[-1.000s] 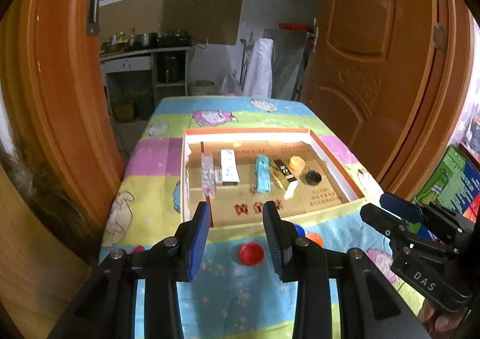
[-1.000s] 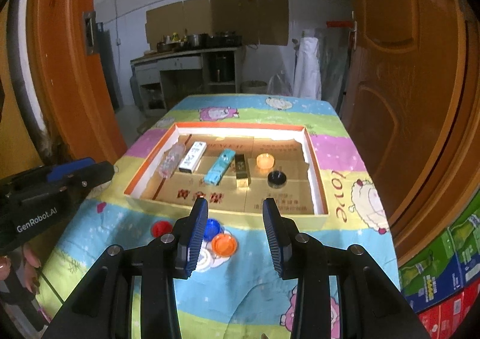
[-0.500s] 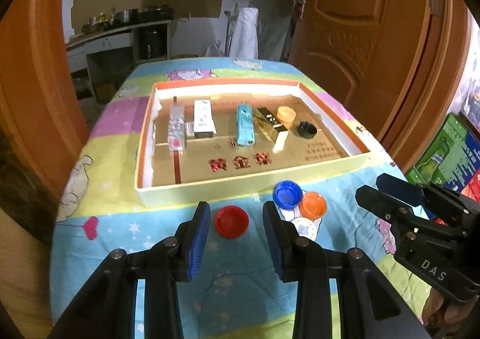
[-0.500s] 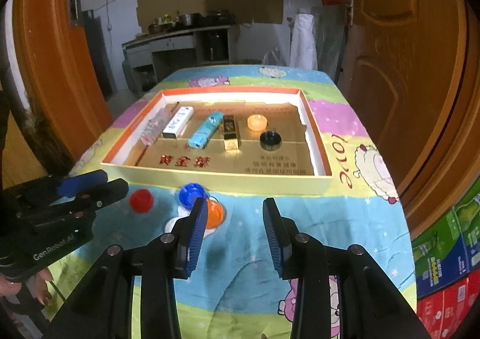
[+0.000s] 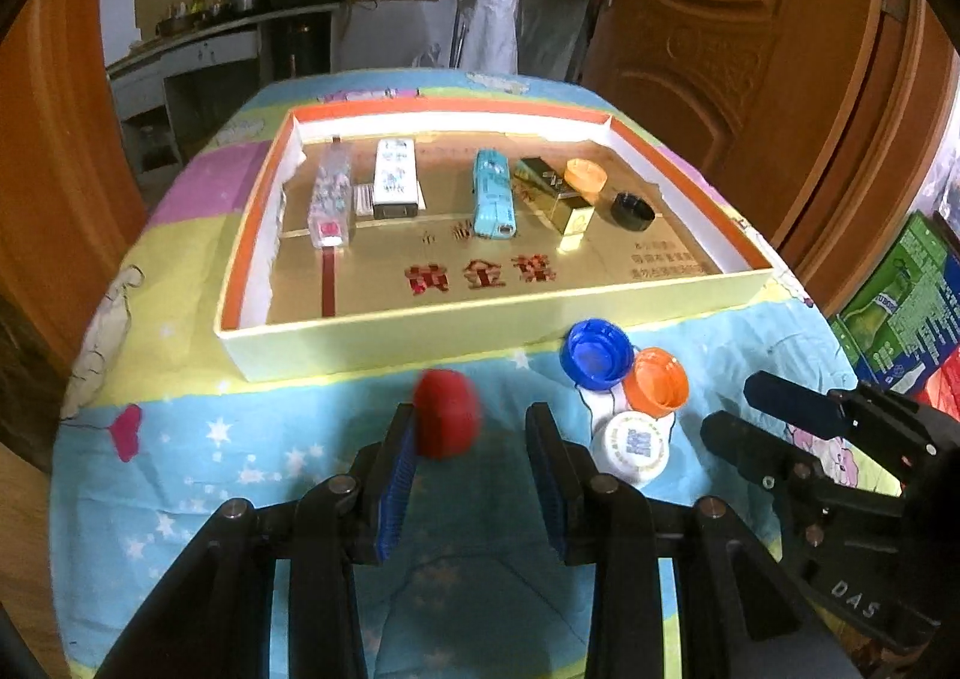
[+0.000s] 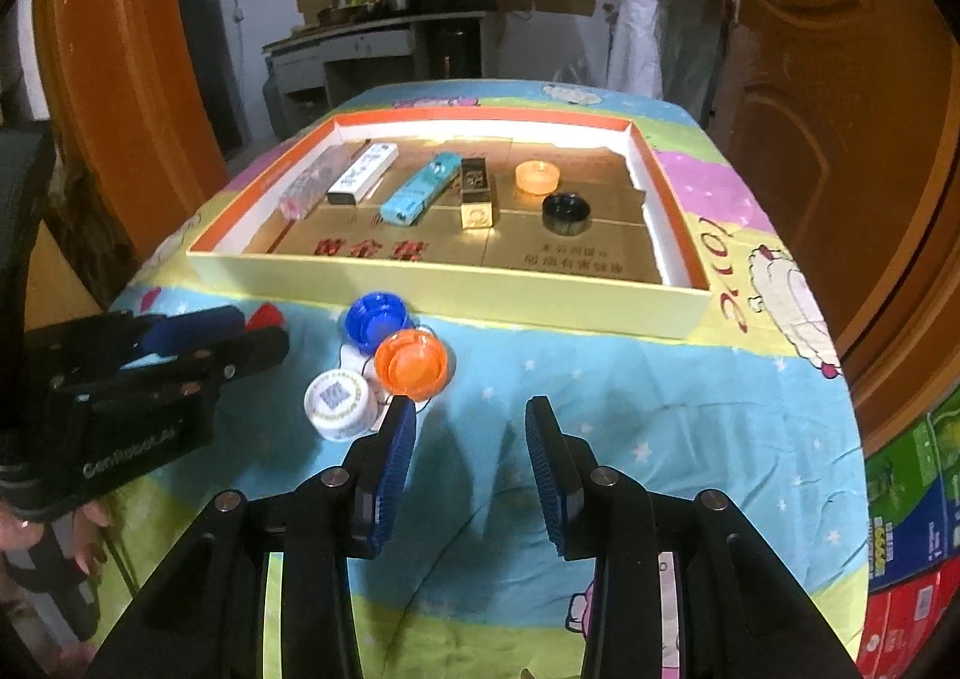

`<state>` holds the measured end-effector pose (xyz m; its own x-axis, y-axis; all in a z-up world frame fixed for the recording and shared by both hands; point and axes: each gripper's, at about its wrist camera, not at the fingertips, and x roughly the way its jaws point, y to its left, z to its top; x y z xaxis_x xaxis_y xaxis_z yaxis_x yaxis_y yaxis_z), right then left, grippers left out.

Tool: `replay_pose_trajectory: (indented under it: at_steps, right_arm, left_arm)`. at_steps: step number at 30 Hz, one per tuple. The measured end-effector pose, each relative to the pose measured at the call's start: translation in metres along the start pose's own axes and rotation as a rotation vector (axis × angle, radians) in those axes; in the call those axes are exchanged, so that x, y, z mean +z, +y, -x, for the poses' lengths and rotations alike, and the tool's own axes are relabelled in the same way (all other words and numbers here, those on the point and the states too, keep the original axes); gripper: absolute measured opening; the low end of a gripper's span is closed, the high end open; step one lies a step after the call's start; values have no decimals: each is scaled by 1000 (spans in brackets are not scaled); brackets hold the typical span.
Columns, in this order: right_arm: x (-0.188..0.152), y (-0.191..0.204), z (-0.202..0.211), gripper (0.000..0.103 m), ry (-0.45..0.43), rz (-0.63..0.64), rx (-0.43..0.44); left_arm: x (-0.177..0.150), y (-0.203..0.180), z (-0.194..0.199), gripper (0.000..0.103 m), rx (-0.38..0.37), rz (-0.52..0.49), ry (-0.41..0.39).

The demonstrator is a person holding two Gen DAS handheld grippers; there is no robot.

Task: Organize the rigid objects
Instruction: 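Grasp the red cap with the left tool while the right tool grasps the orange cap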

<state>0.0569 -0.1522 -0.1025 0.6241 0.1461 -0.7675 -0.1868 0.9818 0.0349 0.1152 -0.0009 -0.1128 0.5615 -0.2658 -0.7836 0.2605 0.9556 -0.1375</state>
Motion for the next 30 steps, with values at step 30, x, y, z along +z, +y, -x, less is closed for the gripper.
replay_pose_trajectory:
  at_steps: [30]
  right_arm:
    - [19,9,-29,27,45,8,59]
  left_arm:
    - [4,24,3,12,-107,89,-36]
